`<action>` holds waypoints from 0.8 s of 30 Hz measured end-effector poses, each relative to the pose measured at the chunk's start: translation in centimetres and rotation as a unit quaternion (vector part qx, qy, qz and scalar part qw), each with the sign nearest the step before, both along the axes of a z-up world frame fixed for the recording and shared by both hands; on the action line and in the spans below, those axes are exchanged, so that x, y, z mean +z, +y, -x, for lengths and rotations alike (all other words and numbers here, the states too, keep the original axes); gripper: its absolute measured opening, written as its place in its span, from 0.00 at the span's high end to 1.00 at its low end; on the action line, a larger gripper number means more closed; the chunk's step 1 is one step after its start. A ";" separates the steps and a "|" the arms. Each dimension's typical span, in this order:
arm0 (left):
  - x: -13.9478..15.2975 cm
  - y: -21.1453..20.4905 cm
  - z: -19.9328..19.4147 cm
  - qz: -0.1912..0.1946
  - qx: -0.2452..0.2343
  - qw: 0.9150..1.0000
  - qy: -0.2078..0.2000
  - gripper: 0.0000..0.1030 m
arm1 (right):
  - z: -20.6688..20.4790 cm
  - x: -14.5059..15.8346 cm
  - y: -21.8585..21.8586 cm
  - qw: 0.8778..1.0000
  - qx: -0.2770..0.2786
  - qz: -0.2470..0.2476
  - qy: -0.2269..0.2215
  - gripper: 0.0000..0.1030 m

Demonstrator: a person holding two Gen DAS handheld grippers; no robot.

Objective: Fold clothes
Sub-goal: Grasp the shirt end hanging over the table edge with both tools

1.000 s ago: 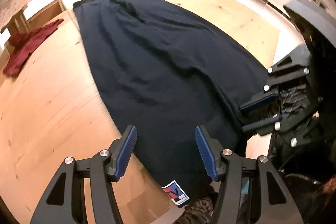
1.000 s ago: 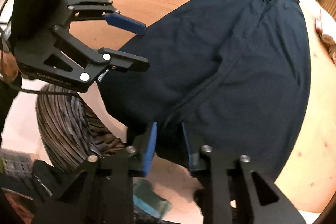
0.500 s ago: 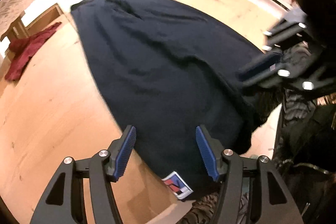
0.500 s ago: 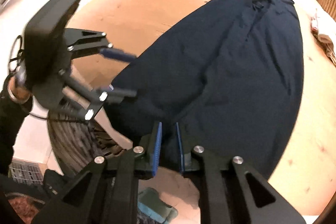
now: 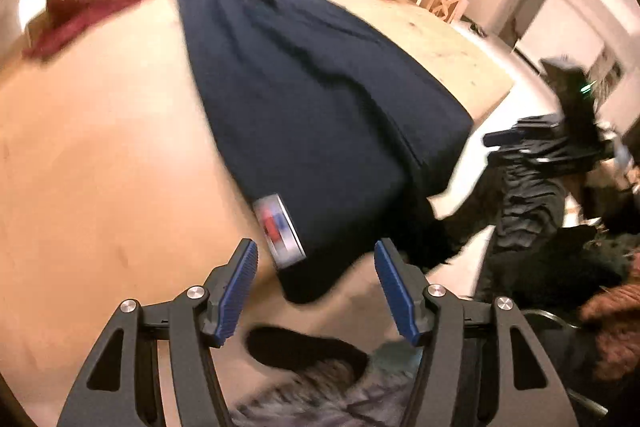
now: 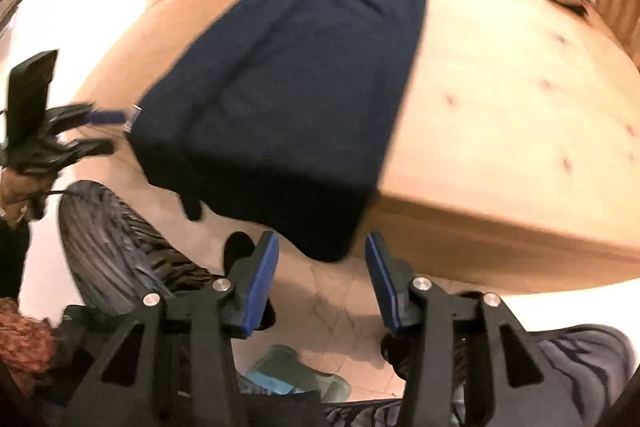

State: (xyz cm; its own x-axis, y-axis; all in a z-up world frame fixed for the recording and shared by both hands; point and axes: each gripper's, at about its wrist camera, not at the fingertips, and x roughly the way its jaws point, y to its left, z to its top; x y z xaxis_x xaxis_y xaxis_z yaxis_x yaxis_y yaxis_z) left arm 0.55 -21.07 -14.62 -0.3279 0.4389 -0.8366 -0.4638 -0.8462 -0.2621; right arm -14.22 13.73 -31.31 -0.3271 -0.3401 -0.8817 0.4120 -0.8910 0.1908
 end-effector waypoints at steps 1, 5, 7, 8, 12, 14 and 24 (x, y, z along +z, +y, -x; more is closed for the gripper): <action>-0.4 -0.2 -0.4 -0.004 0.005 1.000 -0.010 0.43 | -0.7 0.1 -0.7 1.000 -0.001 -0.008 0.006 0.56; -2.2 -0.7 -0.3 -0.003 0.030 0.999 -0.035 0.43 | -1.7 -1.2 -1.7 0.999 0.010 -0.030 0.030 0.56; -2.9 -0.7 0.3 -0.005 0.037 0.998 -0.046 0.43 | -1.8 -2.0 -2.0 0.998 0.008 -0.032 0.045 0.56; -3.3 -0.8 0.5 -0.005 0.039 0.998 -0.051 0.43 | -1.6 -2.1 -1.9 0.999 0.004 -0.030 0.044 0.56; -4.2 -0.5 1.0 0.007 0.030 0.998 -0.061 0.43 | -1.0 -3.6 -2.2 0.999 -0.017 -0.007 0.034 0.56; -4.3 -0.1 1.0 -0.001 0.024 0.997 -0.068 0.43 | -0.9 -4.5 -2.6 0.999 -0.023 0.002 0.034 0.56; -5.0 0.3 1.3 -0.017 0.018 0.997 -0.078 0.43 | -0.4 -6.7 -3.2 0.999 -0.026 0.020 0.034 0.56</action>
